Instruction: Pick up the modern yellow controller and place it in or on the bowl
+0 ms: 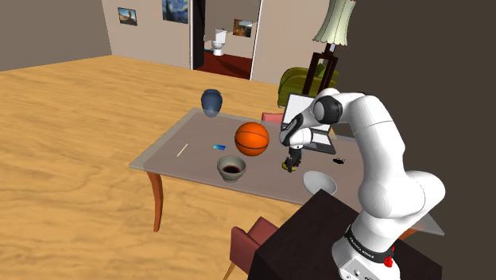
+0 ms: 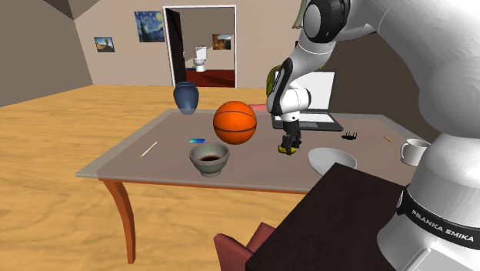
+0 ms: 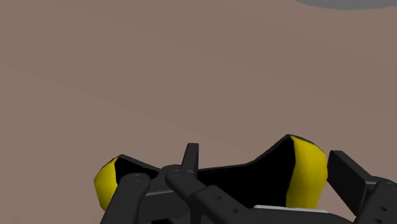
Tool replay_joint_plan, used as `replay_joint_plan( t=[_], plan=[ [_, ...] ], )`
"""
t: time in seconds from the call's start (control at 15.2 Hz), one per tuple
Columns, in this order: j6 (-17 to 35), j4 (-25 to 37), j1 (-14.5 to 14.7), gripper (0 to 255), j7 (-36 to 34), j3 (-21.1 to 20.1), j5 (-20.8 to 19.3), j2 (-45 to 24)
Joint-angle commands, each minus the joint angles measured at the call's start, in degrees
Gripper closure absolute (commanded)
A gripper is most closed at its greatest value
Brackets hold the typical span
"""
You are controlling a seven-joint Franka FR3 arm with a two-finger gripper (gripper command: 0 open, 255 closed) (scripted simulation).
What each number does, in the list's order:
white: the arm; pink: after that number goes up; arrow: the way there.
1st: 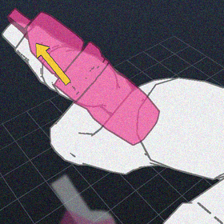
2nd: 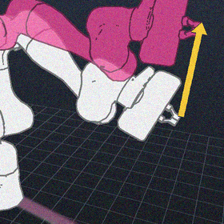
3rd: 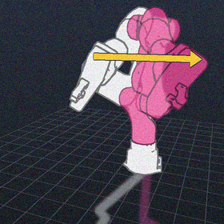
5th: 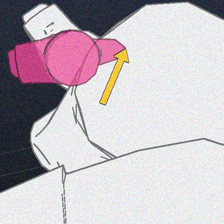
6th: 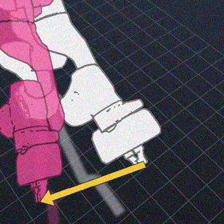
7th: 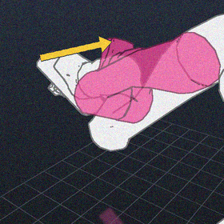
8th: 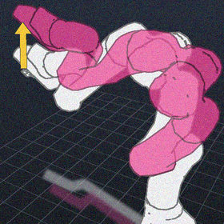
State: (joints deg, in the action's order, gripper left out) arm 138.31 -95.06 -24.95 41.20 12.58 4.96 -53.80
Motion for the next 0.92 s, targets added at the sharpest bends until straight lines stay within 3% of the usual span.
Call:
replay_joint_plan(
  t=[0.0, 0.46, 0.53, 0.86],
  plan=[
    [0.44, 0.36, -0.19, 0, 0.08, -0.09, 0.07, -0.81],
    [0.44, 0.36, -0.19, 0, 0.08, -0.09, 0.06, -0.81],
    [0.44, 0.36, -0.19, 255, 0.08, -0.09, 0.06, -0.81],
    [0.44, 0.36, -0.19, 255, 0.08, -0.09, 0.07, -0.81]
  ],
)
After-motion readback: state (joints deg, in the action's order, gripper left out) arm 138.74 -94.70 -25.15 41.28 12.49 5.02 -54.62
